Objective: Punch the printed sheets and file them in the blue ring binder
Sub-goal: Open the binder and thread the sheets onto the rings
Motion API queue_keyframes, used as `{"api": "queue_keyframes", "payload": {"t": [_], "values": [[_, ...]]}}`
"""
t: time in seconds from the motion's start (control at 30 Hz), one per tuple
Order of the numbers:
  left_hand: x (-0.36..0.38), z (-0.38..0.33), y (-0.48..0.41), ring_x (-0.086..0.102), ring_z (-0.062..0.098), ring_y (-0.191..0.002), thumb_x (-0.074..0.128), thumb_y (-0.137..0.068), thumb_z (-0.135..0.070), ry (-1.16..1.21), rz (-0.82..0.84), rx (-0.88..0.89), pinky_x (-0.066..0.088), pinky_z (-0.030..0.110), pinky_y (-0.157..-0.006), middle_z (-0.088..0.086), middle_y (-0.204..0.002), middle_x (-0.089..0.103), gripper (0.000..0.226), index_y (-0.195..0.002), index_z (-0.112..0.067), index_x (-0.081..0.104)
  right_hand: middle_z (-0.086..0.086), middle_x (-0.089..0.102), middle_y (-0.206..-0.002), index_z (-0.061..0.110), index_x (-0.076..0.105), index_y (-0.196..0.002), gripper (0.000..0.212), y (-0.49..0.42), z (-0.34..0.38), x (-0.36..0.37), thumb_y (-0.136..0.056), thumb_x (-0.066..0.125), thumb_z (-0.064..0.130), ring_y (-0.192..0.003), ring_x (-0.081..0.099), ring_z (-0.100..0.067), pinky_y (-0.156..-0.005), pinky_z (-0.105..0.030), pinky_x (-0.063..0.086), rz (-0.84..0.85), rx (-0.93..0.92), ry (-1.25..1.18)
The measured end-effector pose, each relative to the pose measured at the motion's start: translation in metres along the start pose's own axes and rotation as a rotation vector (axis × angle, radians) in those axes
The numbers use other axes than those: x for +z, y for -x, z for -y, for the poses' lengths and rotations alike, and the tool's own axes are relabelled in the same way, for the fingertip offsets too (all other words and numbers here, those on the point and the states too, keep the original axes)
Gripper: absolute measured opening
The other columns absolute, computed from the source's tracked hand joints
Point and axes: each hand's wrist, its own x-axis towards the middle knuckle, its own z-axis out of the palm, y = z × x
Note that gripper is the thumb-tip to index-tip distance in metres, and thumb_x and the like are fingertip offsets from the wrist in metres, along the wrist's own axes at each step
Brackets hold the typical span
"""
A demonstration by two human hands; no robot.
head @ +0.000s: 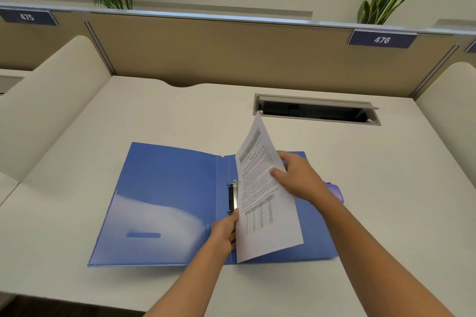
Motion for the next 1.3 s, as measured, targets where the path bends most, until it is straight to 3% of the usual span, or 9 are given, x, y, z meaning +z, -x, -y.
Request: {"api": "queue_keyframes", "payload": {"t": [0.13, 0.27, 0.47, 0.7, 0.97, 1.07, 1.17, 1.23, 1.3], "values": [[0.001, -0.002, -0.003, 0.066, 0.026, -0.086, 0.062, -0.091, -0.032, -0.003, 0.017, -0.015, 0.052, 0.036, -0.059, 0.013, -0.105, 0.071, 0.035, -0.113, -0.005, 0.065, 0.002, 0.064, -0.117, 0.026, 0.05, -0.134, 0.041, -0.002, 0.017, 0.006, -0.093, 0.05, 0.019, -0.086, 0.067, -0.017, -0.062, -0.03, 0.059, 0.034, -0.005, 0.057], [0.002, -0.001, -0.01, 0.065, 0.033, -0.098, 0.068, -0.087, -0.028, -0.031, -0.004, 0.004, 0.053, 0.043, -0.085, 0.016, -0.107, 0.069, 0.037, -0.113, -0.002, 0.063, 0.001, 0.063, -0.108, 0.024, 0.048, -0.136, 0.043, -0.004, 0.027, 0.011, -0.094, 0.047, 0.015, -0.075, 0.065, -0.016, -0.045, -0.019, 0.051, 0.079, 0.006, 0.028], [0.008, 0.009, -0.01, 0.065, 0.029, -0.078, 0.068, -0.086, -0.028, -0.164, -0.178, 0.239, 0.055, 0.038, -0.065, 0.014, -0.089, 0.07, 0.024, -0.082, -0.005, 0.066, -0.004, 0.067, -0.107, 0.021, 0.059, -0.122, 0.039, -0.012, 0.015, 0.009, -0.089, 0.043, 0.01, -0.088, 0.063, -0.025, -0.07, -0.036, 0.055, -0.003, 0.071, 0.279], [0.004, 0.017, 0.001, 0.056, 0.012, -0.055, 0.061, -0.09, -0.036, -0.524, -0.326, 0.602, 0.04, 0.023, -0.046, -0.003, -0.061, 0.064, 0.035, -0.062, -0.014, 0.063, -0.007, 0.061, -0.099, 0.014, 0.053, -0.115, 0.027, -0.02, -0.044, 0.008, -0.09, 0.043, 0.015, -0.082, 0.054, -0.027, -0.068, -0.033, 0.044, -0.021, 0.224, 0.493], [-0.007, 0.024, 0.01, 0.061, 0.01, -0.061, 0.065, -0.087, -0.04, -0.59, -0.359, 0.749, 0.053, 0.028, -0.055, -0.009, -0.065, 0.064, 0.027, -0.07, -0.02, 0.062, -0.006, 0.063, -0.09, 0.011, 0.047, -0.12, 0.033, -0.021, -0.109, 0.026, -0.088, 0.05, 0.017, -0.079, 0.06, -0.027, -0.064, -0.033, 0.05, -0.142, 0.323, 0.369], [-0.022, 0.037, 0.005, 0.057, 0.008, -0.075, 0.068, -0.083, -0.042, -0.755, -0.306, 1.057, 0.05, 0.021, -0.065, -0.014, -0.079, 0.059, 0.018, -0.082, -0.026, 0.061, -0.01, 0.065, -0.108, 0.012, 0.039, -0.129, 0.045, -0.013, -0.122, 0.033, -0.087, 0.055, 0.015, -0.095, 0.062, -0.03, -0.069, -0.033, 0.047, -0.179, 0.339, 0.258], [-0.037, 0.051, 0.006, 0.041, 0.001, -0.12, 0.062, -0.073, -0.07, -0.989, -0.127, 1.205, 0.032, 0.02, -0.101, -0.019, -0.128, 0.047, 0.064, -0.125, -0.034, 0.051, -0.009, 0.051, -0.135, 0.01, 0.029, -0.142, 0.063, -0.005, -0.134, 0.04, -0.087, 0.059, 0.014, -0.117, 0.054, -0.028, -0.084, -0.035, 0.046, -0.189, 0.31, 0.186], [-0.044, 0.055, 0.01, 0.002, -0.001, -0.143, 0.054, -0.064, -0.085, -1.166, -0.022, 1.123, 0.005, 0.028, -0.118, -0.022, -0.155, 0.007, 0.107, -0.149, -0.035, 0.014, -0.01, 0.037, -0.148, 0.009, 0.02, -0.148, 0.073, 0.0, -0.142, 0.045, -0.088, 0.06, 0.017, -0.13, 0.043, -0.027, -0.099, -0.038, 0.041, -0.172, 0.288, 0.177], [-0.048, 0.058, 0.01, -0.023, 0.003, -0.142, 0.045, -0.06, -0.093, -1.37, -0.047, 1.103, -0.013, 0.036, -0.119, -0.017, -0.156, -0.021, 0.126, -0.15, -0.028, -0.013, -0.011, 0.029, -0.153, 0.008, 0.017, -0.149, 0.076, 0.004, -0.149, 0.051, -0.088, 0.061, 0.019, -0.138, 0.033, -0.027, -0.108, -0.037, 0.033, -0.166, 0.271, 0.154]]}}
